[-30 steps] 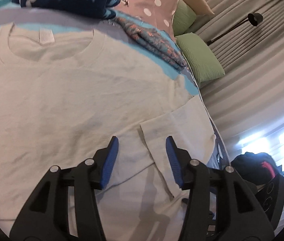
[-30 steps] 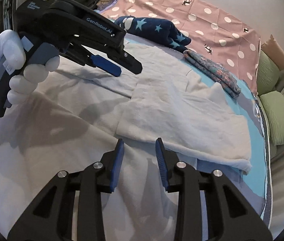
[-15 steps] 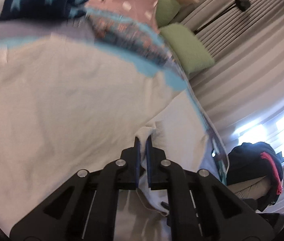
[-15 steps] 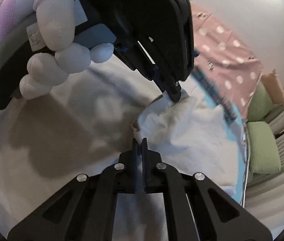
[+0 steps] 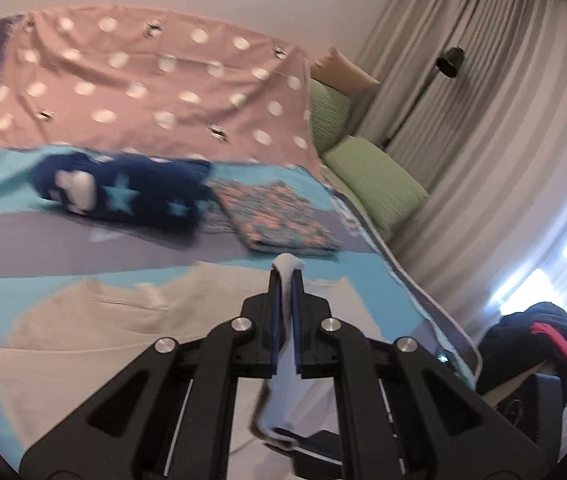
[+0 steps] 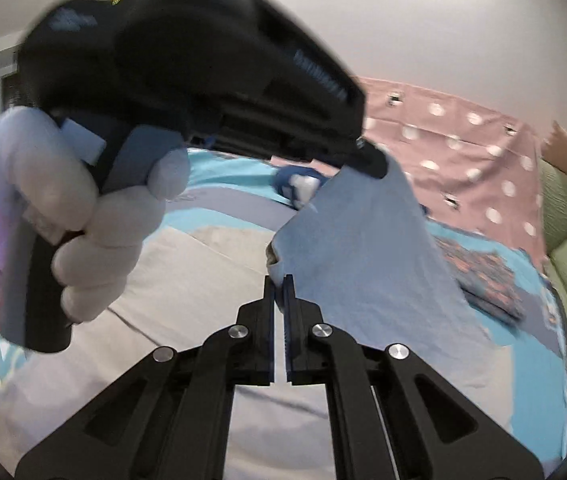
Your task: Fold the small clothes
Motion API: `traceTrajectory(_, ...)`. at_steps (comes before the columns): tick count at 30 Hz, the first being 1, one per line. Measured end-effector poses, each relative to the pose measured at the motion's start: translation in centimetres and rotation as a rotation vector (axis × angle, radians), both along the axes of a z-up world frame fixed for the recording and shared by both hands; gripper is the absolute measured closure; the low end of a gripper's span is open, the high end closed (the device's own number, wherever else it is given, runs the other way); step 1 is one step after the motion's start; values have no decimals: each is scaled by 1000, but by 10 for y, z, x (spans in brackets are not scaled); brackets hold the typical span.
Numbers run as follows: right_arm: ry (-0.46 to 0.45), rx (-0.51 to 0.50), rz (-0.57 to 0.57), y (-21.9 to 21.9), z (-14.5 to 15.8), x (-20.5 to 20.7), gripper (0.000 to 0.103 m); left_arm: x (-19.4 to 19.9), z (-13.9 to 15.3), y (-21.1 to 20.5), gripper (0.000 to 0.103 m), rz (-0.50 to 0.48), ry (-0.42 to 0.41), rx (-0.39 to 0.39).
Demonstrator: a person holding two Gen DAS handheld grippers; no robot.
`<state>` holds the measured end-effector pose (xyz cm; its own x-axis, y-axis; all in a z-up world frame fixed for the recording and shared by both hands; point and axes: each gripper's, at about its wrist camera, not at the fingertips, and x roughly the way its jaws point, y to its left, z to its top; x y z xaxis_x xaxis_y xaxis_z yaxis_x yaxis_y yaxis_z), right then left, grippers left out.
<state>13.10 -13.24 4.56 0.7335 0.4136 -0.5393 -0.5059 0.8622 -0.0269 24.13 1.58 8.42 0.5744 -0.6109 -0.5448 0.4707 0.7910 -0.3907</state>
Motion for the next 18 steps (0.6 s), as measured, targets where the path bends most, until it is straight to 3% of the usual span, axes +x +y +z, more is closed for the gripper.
traceTrajectory(3, 49, 38, 66, 31, -2, 12, 100, -3, -3, 36, 98, 57, 1, 29)
traceTrajectory(8, 70, 7, 152, 73, -8, 14, 100, -2, -24, 83, 98, 120, 48, 40)
traceTrajectory(13, 91, -5, 183, 92, -12, 10, 100, -4, -37, 113, 98, 165, 73, 51)
traceTrajectory(18, 161, 61, 233, 96, -17, 19, 100, -10, -46, 134, 98, 193, 86, 57)
